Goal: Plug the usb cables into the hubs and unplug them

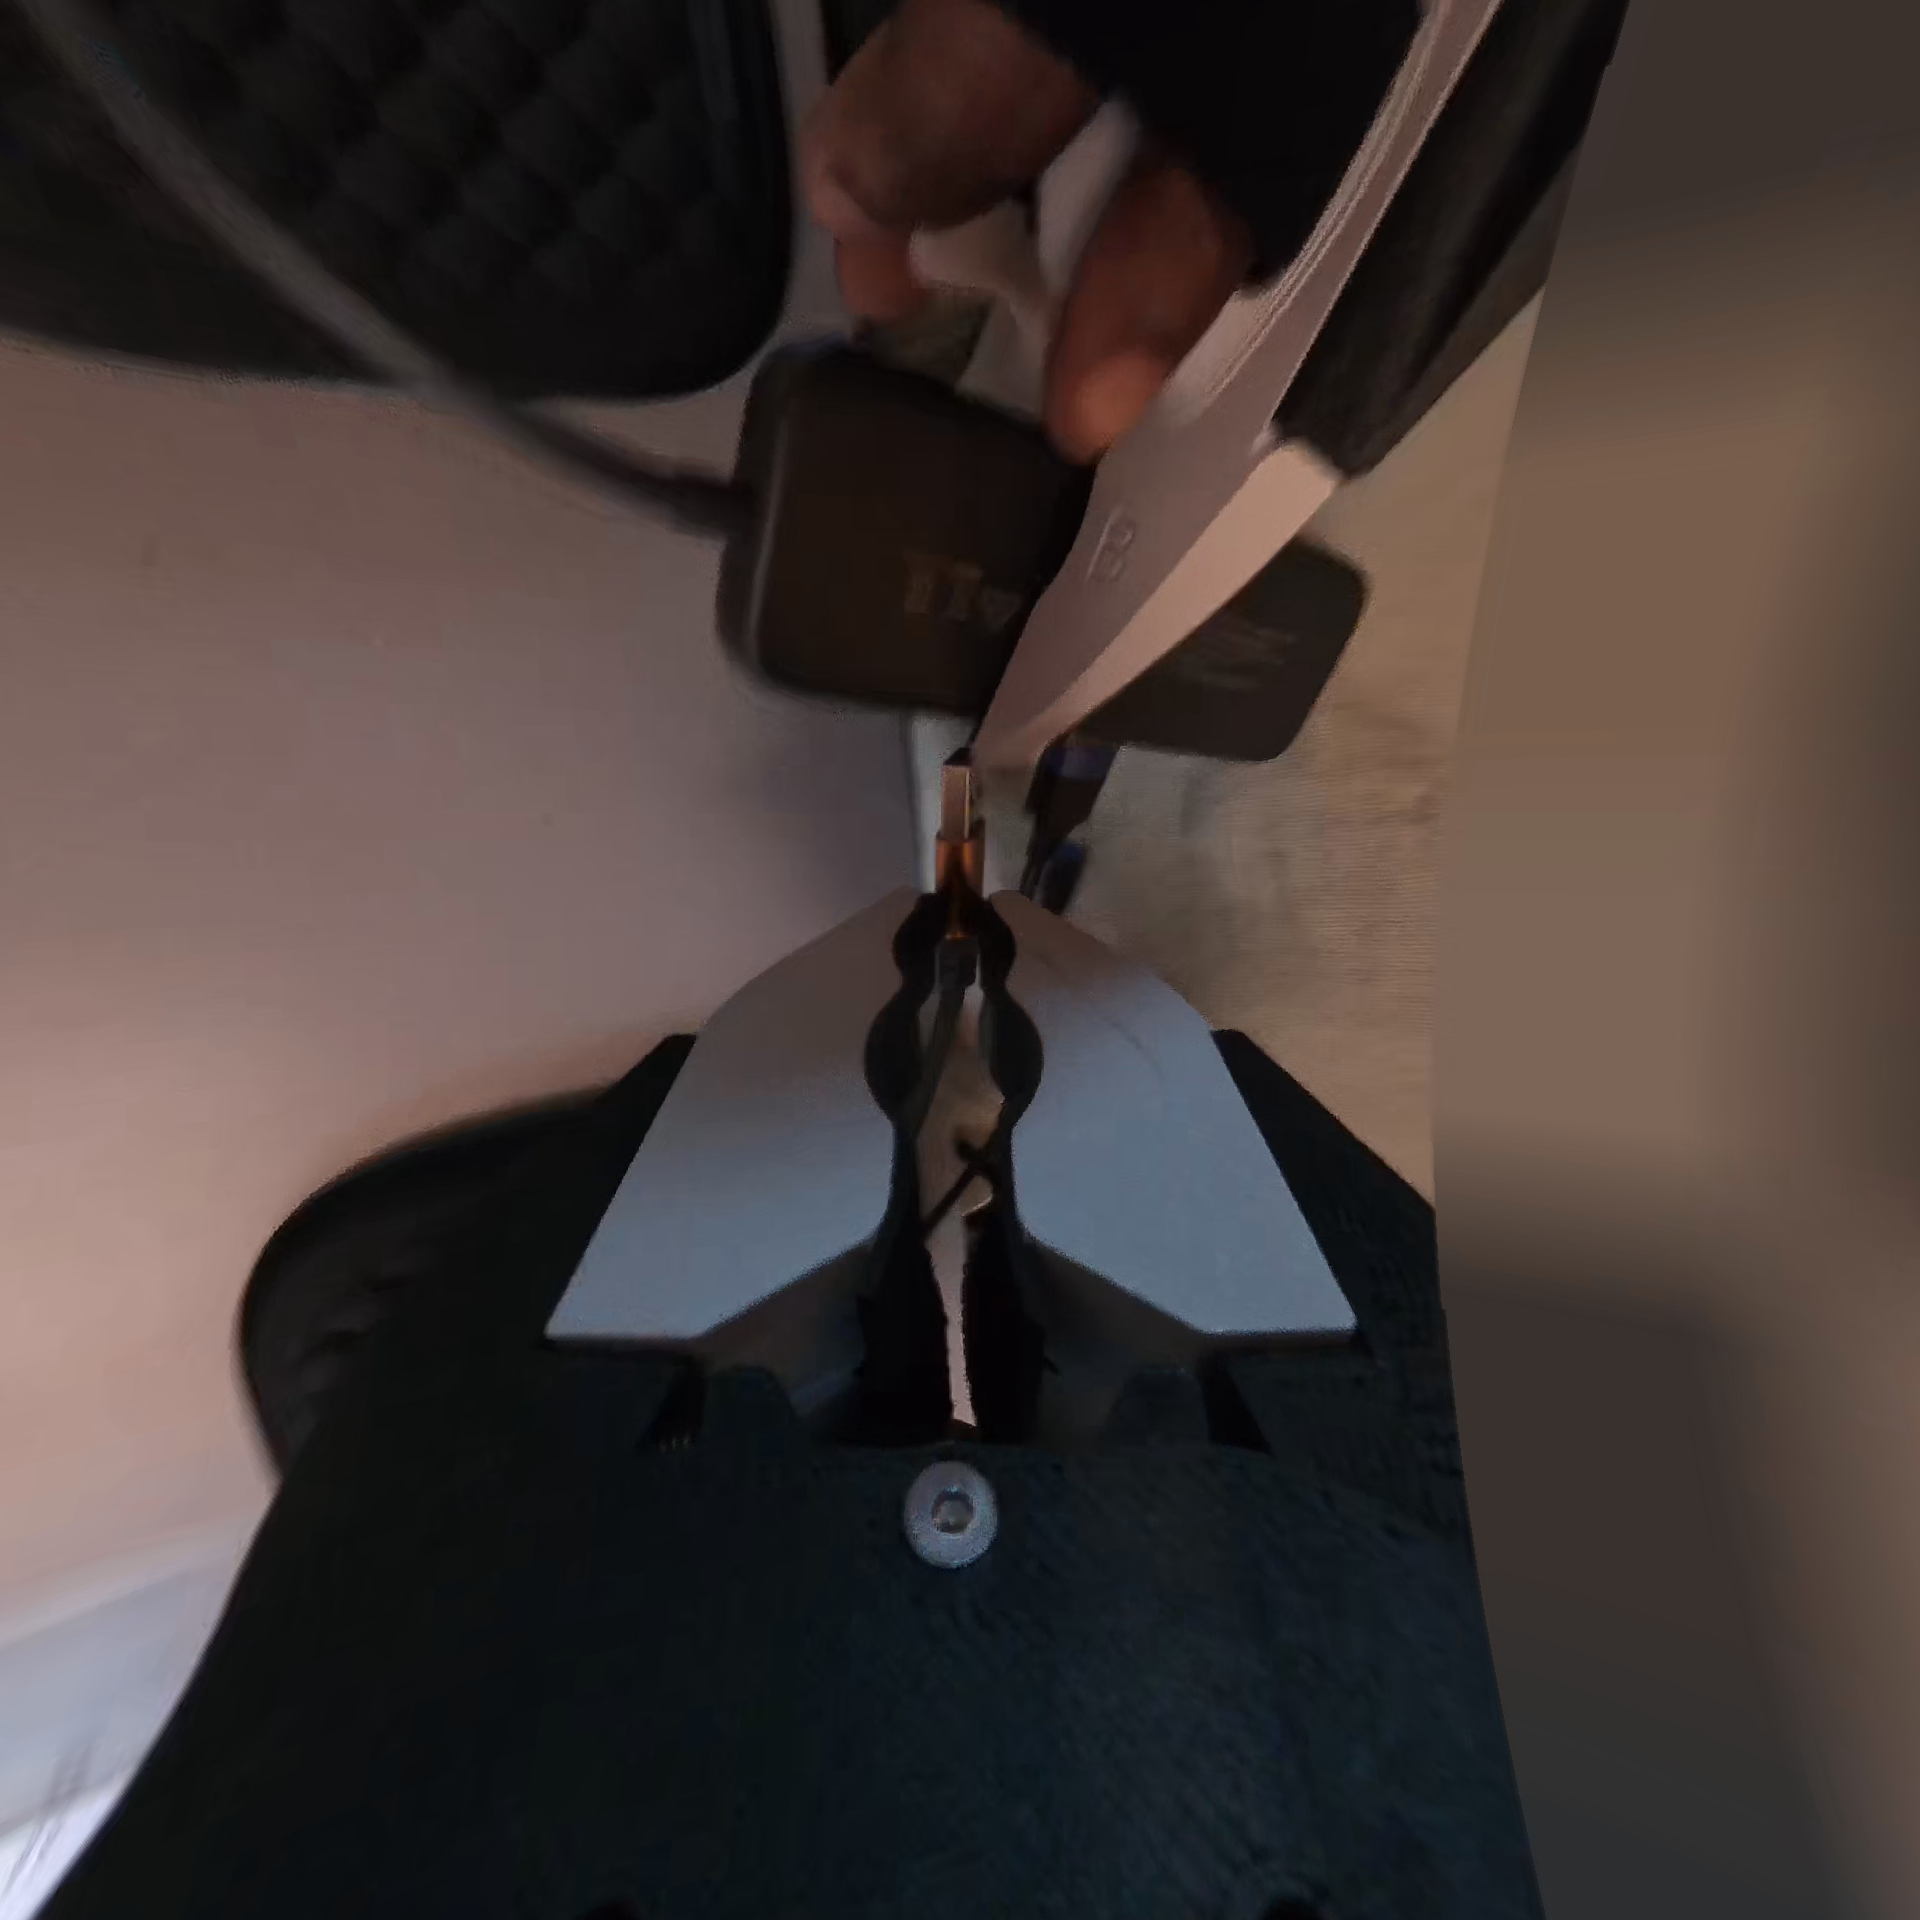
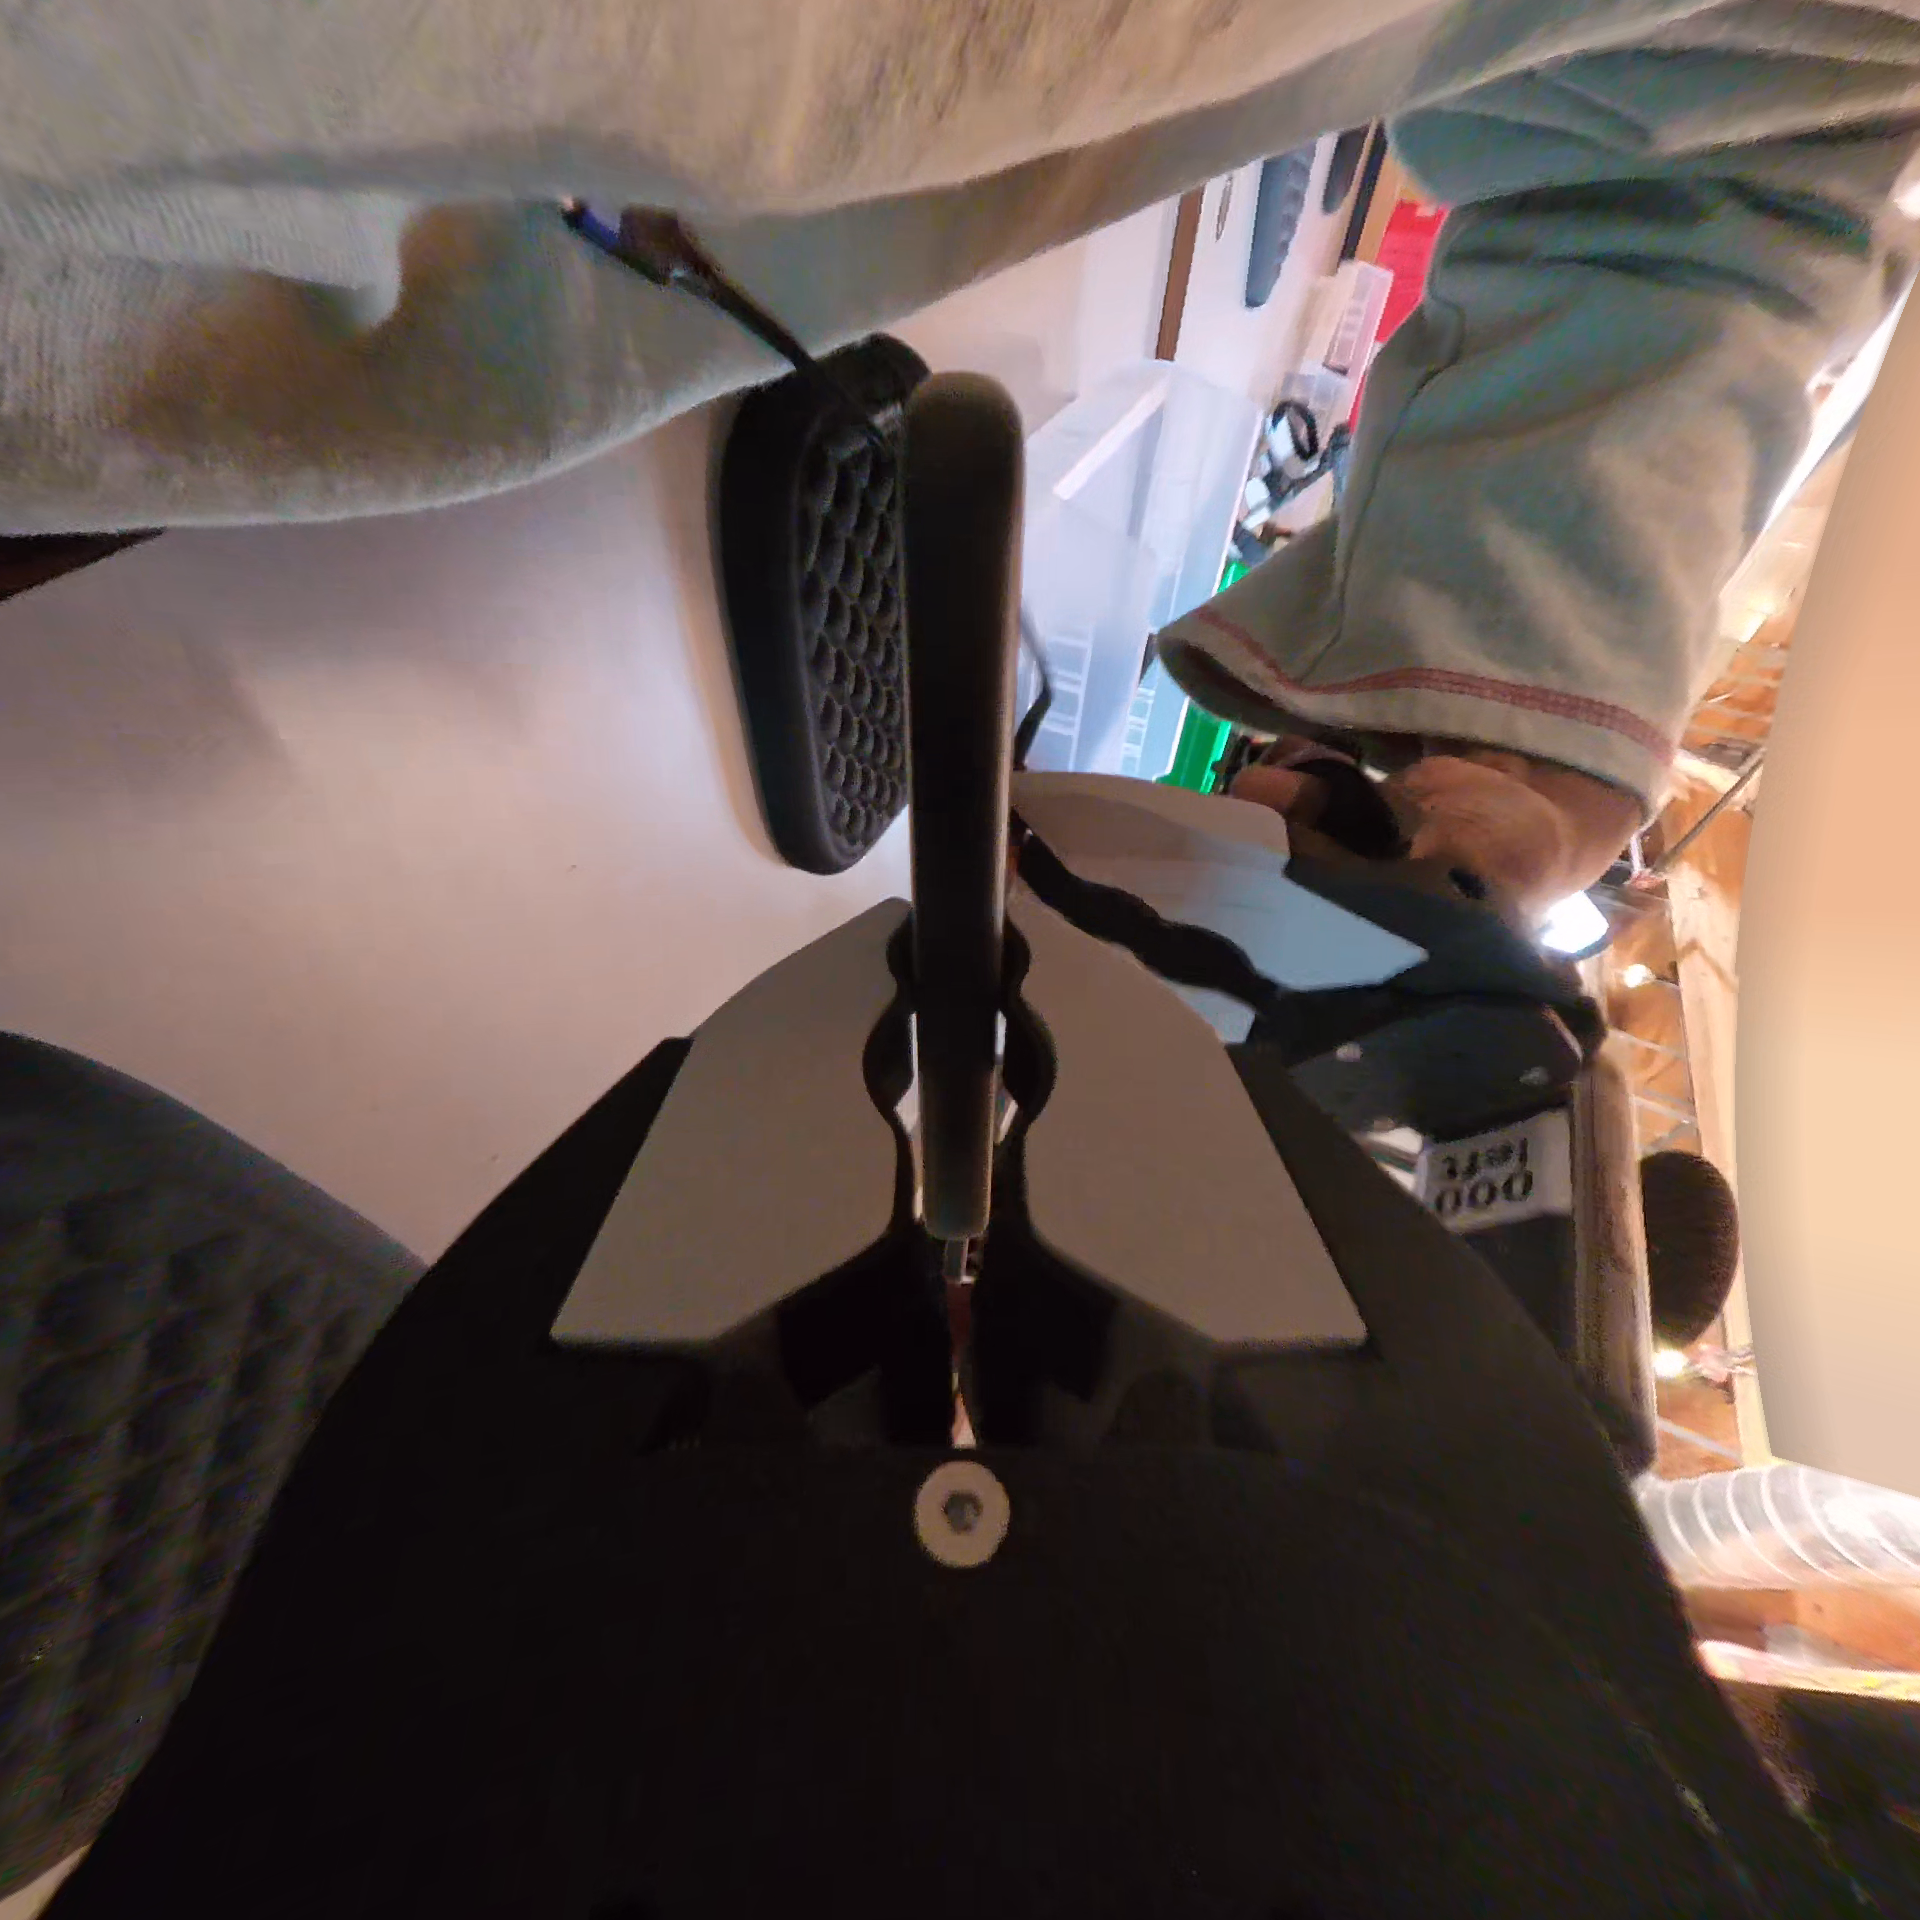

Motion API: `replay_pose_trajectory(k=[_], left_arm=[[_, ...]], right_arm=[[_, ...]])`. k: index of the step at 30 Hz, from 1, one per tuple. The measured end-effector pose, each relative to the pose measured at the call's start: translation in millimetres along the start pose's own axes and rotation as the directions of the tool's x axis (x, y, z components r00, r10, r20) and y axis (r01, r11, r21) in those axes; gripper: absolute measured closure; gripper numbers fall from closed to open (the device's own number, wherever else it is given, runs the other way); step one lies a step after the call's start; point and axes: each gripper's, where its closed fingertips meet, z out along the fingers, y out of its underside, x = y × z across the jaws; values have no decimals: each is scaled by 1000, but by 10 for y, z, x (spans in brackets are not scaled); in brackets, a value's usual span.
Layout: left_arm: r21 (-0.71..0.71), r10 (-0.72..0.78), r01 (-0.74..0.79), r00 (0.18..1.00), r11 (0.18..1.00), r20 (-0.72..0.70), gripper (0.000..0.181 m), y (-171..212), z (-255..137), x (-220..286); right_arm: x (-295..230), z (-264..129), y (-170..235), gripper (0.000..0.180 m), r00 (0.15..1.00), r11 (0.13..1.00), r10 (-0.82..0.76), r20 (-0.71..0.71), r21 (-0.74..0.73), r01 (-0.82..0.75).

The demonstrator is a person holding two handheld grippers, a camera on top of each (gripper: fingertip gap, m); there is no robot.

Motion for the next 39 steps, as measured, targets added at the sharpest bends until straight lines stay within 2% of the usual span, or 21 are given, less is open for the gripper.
replay_pose_trajectory(k=[2,4,6,9,12,16,20,23,25,30,33,36,39], left_arm=[[-85,-16,30,987,996,157,173,269,-87,-323],[-85,-120,141,969,986,218,173,543,-94,-595],[-20,-211,225,937,974,278,172,736,-5,-899],[115,-281,258,910,959,304,170,833,136,-1135],[198,-249,178,868,964,430,152,821,112,-1209],[157,-100,-18,697,987,710,138,875,-30,-1292],[133,-47,-147,475,980,879,135,853,-107,-1173],[111,-23,-226,363,968,932,135,849,-49,-1061],[115,-23,-258,334,959,942,138,843,7,-1046],[114,-34,-263,292,958,956,153,887,42,-1180],[135,-38,-310,298,941,954,165,880,92,-1214],[103,-11,-363,246,926,969,166,868,84,-1235],[133,-36,-353,269,926,962,166,869,79,-1243]], right_arm=[[-46,-15,115,167,998,998,49,-27,-25,-50],[-74,-62,219,167,991,992,119,-65,-34,-121],[-72,-107,298,167,979,984,166,-116,-41,-172],[-122,-149,370,168,969,974,204,-142,-67,-215],[-165,-196,411,167,962,966,230,-149,-86,-245],[-153,-254,447,168,946,955,260,-195,-89,-281],[-176,-284,450,168,931,946,287,-225,-87,-312],[-188,-284,447,168,924,942,302,-235,-77,-327],[-180,-282,444,168,919,941,307,-247,-67,-332],[-143,-295,444,168,909,938,314,-274,-58,-342],[-152,-311,453,168,903,934,326,-281,-53,-354],[-154,-318,470,168,895,929,339,-289,-44,-366],[-150,-311,468,168,897,931,336,-288,-46,-363]])
